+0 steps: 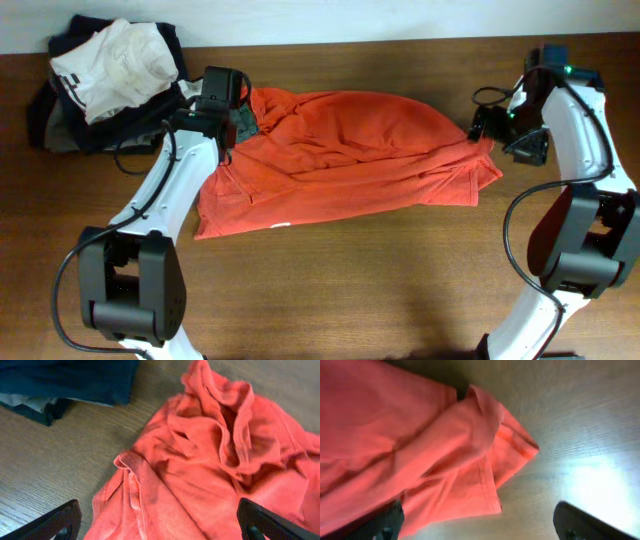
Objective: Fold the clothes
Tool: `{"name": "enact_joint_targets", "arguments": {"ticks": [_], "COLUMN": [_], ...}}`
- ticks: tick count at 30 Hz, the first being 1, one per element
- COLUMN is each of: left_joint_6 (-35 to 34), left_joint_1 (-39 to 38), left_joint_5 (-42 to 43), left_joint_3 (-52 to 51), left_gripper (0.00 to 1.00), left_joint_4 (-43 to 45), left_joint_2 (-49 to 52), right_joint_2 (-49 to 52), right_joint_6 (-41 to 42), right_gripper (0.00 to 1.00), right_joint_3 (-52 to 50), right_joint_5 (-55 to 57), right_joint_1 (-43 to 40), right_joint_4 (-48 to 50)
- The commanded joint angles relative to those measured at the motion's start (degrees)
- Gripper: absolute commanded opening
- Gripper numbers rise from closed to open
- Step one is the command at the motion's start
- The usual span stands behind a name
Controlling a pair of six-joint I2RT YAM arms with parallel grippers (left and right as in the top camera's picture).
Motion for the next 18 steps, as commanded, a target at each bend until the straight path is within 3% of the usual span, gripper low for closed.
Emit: {"name": "enact_joint_targets", "arguments": {"ticks": [1, 3, 5, 8, 10, 14, 17, 18], "left_joint_6": [8.52, 8.50, 8.50, 8.48, 8.46, 6.29, 4.15, 4.15], "left_joint_1": [0.24, 0.24, 0.26, 2.78, 3.98, 3.98, 3.48, 3.43], "left_joint_5": [8.15, 15.41, 19.28, 30.56, 30.51, 24.35, 24.74, 24.79], "left_joint_3": [5.86, 9.46, 9.53, 14.51, 19.26, 20.17, 20.17, 20.17], "left_gripper": [0.99, 0.99, 0.99, 0.99, 0.99, 0.99, 0.83, 0.83], "left_joint_4": [-0.98, 1.55, 5.35, -1.25, -5.44, -2.23, 1.33, 1.33], "left_joint_2": [0.59, 0.61, 3.43, 13.46, 17.57, 19.34, 20.20, 21.11], "right_joint_2": [-0.39, -0.39, -0.33, -0.33, -0.33, -0.33, -0.33, -0.33], "right_joint_6": [-0.11, -0.09, -0.07, -0.09, -0.09, -0.09, -0.09, -0.09], "right_gripper": [0.99, 0.99, 0.99, 0.99, 0.99, 0.99, 0.99, 0.99], "right_joint_3": [10.84, 17.99, 18.32, 18.32, 18.32, 18.29, 18.29, 18.29], "right_joint_5": [0.26, -1.73, -5.38, -5.33, -5.35, -5.35, -5.38, -5.38], "right_joint_1": [0.02, 0.15, 0.15, 0.50, 0.52, 0.52, 0.52, 0.52], "right_joint_4": [-4.87, -8.55, -8.83, -9.84, -10.64, -11.50, -11.76, -11.91]}}
